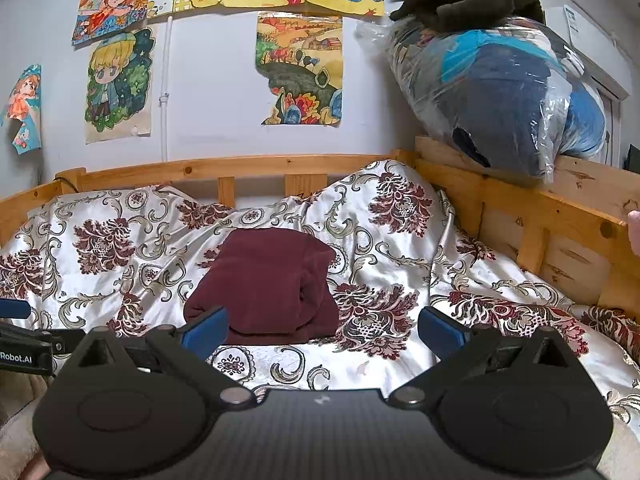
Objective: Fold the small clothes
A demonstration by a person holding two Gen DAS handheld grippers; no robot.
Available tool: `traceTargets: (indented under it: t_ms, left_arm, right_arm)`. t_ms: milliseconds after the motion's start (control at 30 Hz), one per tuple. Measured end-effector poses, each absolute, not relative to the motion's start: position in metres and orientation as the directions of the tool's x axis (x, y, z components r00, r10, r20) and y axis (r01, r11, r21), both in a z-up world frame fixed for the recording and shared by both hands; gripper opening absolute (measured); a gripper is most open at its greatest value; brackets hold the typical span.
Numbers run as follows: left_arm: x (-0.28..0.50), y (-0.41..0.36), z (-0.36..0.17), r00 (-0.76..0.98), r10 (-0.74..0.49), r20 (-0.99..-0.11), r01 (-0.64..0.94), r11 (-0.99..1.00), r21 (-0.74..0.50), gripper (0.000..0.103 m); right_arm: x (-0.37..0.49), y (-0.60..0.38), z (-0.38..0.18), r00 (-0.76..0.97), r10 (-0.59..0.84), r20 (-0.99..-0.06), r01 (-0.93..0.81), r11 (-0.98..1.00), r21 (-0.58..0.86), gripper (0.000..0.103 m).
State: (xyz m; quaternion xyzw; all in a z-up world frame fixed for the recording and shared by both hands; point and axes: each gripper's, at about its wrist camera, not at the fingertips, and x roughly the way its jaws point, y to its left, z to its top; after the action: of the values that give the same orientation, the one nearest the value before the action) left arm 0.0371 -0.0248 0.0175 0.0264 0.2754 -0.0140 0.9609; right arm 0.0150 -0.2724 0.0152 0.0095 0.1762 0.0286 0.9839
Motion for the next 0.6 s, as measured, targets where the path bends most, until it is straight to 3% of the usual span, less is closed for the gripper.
traceTargets:
  t_ms: [367, 600]
  left_arm:
    - [0.0373, -0.0248, 0.0184, 0.847, -0.014, -0.531, 0.042, 0.998, 0.04, 0.102]
    - [0.0376, -0.0203, 0.0158, 0.833, -0.074, -0.549, 0.072, 0.997, -0.025, 0.102]
  right_arm:
    - [0.0156, -0.2724, 0.0154, 0.936, 0.06, -0.346, -0.053, 0.998, 0.028, 0.103]
    - [0.0156, -0.2713, 0.0146, 0.936, 0.06, -0.347, -0.055, 0.998, 0.024, 0.103]
